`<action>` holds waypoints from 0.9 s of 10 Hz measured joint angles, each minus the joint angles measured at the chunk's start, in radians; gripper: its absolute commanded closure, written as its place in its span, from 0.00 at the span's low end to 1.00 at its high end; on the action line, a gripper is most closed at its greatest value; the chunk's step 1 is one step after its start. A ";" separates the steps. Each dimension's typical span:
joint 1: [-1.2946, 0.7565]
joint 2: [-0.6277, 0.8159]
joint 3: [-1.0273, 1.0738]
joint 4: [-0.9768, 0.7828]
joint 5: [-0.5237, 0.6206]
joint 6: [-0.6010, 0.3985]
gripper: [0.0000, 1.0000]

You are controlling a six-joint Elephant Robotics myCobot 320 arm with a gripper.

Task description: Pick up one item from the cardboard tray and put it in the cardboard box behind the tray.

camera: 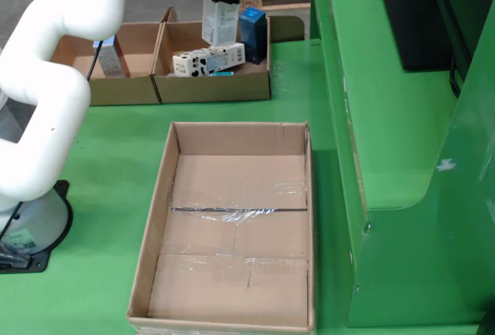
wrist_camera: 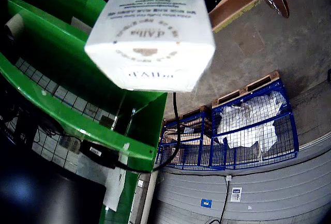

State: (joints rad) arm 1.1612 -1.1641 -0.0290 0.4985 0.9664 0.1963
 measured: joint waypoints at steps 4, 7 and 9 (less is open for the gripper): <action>0.006 -0.011 0.000 0.000 0.000 0.000 1.00; 0.006 -0.021 0.000 0.000 0.000 0.000 1.00; 0.006 -0.025 0.000 0.000 0.000 0.000 1.00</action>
State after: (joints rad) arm 1.1673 -1.1887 -0.0290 0.4985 0.9664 0.1963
